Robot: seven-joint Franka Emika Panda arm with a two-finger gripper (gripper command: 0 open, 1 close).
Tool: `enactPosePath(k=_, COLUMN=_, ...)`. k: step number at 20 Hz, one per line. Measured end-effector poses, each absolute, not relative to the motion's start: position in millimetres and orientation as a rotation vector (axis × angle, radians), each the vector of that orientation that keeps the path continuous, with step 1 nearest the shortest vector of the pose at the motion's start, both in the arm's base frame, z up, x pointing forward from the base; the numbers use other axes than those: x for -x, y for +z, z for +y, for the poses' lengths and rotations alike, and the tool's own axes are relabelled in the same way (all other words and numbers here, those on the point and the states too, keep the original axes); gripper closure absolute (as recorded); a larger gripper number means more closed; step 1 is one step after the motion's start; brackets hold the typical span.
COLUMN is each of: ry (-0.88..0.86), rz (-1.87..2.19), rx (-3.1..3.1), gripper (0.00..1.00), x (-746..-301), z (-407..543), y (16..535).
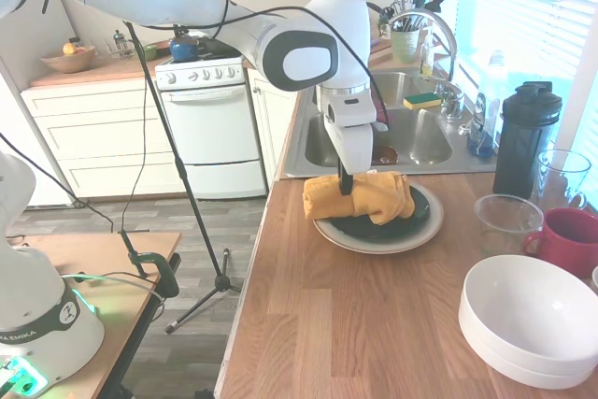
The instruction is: Wipe the blue plate in clockwise motion
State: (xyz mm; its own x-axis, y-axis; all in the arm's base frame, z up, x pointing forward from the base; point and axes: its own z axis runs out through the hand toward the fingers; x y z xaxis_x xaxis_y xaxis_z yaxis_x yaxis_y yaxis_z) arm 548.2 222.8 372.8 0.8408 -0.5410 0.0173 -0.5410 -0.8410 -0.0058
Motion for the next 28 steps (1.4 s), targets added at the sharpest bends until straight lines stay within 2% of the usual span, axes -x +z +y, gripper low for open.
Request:
enactPosePath(k=7, ry=-0.058, rz=0.858, rx=3.006, gripper=1.0, x=-547.8, z=248.9, y=374.9)
enactPosePath(k=17, ry=-0.09, rz=0.967, rx=2.968, gripper=1.0, x=-605.7, z=239.2, y=359.8)
enactPosePath(k=28, ry=-0.126, rz=1.119, rx=2.927, gripper=1.0, x=-640.2, z=181.3, y=363.3)
